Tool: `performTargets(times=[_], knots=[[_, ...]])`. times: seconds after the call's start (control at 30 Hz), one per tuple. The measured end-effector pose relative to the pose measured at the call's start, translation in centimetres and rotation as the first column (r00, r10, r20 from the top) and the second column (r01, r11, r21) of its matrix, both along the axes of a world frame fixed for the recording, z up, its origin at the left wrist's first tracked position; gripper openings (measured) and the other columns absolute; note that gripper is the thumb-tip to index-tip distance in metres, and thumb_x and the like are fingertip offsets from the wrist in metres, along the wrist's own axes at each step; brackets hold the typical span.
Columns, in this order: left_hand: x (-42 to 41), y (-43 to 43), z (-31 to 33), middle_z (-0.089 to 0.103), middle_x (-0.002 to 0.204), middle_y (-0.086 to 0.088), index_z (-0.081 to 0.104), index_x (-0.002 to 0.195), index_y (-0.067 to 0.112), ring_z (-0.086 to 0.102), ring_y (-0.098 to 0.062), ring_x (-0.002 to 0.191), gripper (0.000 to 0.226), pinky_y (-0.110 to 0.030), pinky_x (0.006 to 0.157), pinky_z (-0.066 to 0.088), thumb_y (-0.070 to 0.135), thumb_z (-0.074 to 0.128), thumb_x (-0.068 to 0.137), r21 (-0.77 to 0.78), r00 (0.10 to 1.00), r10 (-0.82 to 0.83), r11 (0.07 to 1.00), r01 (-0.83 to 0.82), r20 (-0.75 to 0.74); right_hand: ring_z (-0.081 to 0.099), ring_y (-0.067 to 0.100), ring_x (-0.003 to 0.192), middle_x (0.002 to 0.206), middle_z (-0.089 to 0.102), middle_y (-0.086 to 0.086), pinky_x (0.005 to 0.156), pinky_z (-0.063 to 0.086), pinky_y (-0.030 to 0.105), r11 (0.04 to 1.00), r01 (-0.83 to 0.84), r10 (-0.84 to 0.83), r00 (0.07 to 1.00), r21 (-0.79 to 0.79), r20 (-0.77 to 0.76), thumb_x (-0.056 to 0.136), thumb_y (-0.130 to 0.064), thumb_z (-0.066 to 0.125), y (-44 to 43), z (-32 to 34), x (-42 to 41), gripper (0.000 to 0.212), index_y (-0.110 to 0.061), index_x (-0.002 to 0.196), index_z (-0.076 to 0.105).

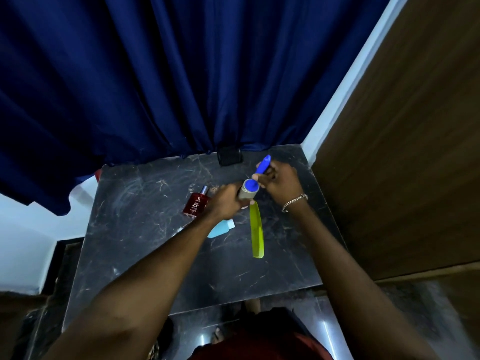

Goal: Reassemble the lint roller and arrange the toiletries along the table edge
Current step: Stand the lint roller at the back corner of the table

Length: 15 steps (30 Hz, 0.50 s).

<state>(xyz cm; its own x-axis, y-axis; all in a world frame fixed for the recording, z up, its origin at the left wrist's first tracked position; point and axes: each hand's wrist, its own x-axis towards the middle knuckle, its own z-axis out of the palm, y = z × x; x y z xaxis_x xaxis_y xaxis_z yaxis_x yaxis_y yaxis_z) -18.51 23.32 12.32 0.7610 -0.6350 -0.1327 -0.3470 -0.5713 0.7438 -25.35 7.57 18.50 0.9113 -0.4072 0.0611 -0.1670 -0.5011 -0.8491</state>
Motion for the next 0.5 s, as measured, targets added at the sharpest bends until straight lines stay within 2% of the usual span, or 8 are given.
performTargets(times=[0.17, 0.3, 0.4, 0.47, 0.5], knots=[[3.2, -4.6, -0.7, 0.077, 0.102, -0.005, 0.066, 0.113, 0.016, 0.072, -0.026, 0.096, 0.039, -0.045, 0.089, 0.057, 0.032, 0.082, 0.082, -0.027, 0.997, -0.009, 1.000, 0.007, -0.074, 0.068, 0.030, 0.082, 0.090, 0.070, 0.014, 0.081, 0.054, 0.046, 0.998, 0.002, -0.004, 0.999, -0.056, -0.044, 0.080, -0.022, 0.078, -3.6, -1.3, 3.5, 0.026, -0.001, 0.092, 0.069], [5.9, -8.7, -1.4, 0.076, 0.107, -0.015, 0.067, 0.115, 0.008, 0.072, -0.036, 0.102, 0.038, -0.050, 0.092, 0.057, 0.022, 0.083, 0.083, -0.088, 0.989, -0.012, 0.996, 0.000, -0.145, 0.067, 0.035, 0.083, 0.090, 0.069, 0.019, 0.079, 0.054, 0.047, 1.000, 0.016, -0.016, 0.996, -0.006, -0.084, 0.082, -0.019, 0.076, -7.2, -2.5, 6.5, 0.025, 0.001, 0.091, 0.066], [8.3, -12.2, -2.0, 0.076, 0.109, -0.020, 0.068, 0.118, 0.004, 0.072, -0.034, 0.098, 0.038, -0.050, 0.092, 0.057, 0.014, 0.082, 0.084, -0.126, 0.985, 0.004, 0.992, -0.026, -0.172, 0.068, 0.028, 0.082, 0.090, 0.073, 0.013, 0.074, 0.052, 0.035, 0.999, -0.024, 0.019, 0.991, -0.030, -0.135, 0.084, -0.021, 0.074, -9.8, -3.9, 8.3, 0.021, -0.006, 0.097, 0.069], [9.7, -14.0, -2.3, 0.076, 0.102, -0.013, 0.069, 0.117, 0.008, 0.066, -0.022, 0.089, 0.036, -0.041, 0.085, 0.057, 0.013, 0.080, 0.083, -0.127, 0.988, 0.002, 0.992, -0.022, -0.153, 0.065, 0.019, 0.075, 0.086, 0.072, 0.006, 0.068, 0.049, 0.022, 0.999, -0.022, 0.017, 0.990, -0.028, -0.143, 0.084, -0.025, 0.075, -11.2, -4.9, 9.0, 0.023, -0.011, 0.102, 0.070], [10.5, -14.9, -2.6, 0.075, 0.098, -0.007, 0.070, 0.115, 0.011, 0.066, -0.018, 0.089, 0.034, -0.036, 0.081, 0.055, 0.014, 0.079, 0.083, -0.117, 0.993, 0.000, 0.993, -0.014, -0.122, 0.063, 0.014, 0.074, 0.086, 0.072, 0.002, 0.065, 0.045, 0.011, 1.000, -0.015, 0.011, 0.989, -0.023, -0.146, 0.083, -0.027, 0.077, -12.0, -5.4, 9.4, 0.027, -0.013, 0.105, 0.070]])
